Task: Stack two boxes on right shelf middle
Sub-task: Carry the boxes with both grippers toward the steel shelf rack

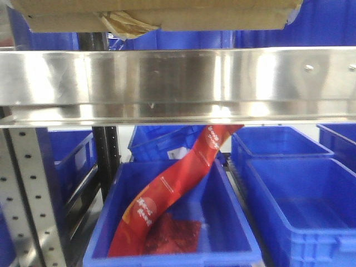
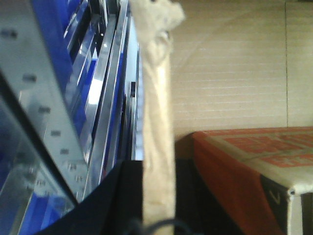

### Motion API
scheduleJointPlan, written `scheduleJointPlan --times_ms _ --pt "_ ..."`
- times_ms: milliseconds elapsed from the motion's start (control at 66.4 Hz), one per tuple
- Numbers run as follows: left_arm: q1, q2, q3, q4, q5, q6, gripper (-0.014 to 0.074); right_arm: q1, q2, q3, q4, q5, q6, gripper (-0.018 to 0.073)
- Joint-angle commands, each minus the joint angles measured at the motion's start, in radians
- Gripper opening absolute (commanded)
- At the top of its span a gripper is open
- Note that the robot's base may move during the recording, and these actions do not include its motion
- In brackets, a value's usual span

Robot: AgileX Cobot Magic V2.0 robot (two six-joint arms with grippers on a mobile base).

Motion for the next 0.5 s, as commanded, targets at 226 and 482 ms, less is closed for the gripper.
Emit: scheduleJointPlan --times_ms 226,482 --pt "0.007 -0.008 -0.012 0.044 -0.016 -0.001 -0.0111 -0.008 -0.016 -0.013 -0.044 -0.041 0.008 -0.0151" --pt "0.007 -0.008 -0.012 0.046 -0.039 -0.001 -0.0111 -0.008 -0.016 -0.013 -0.044 -0.041 0.008 -0.0151"
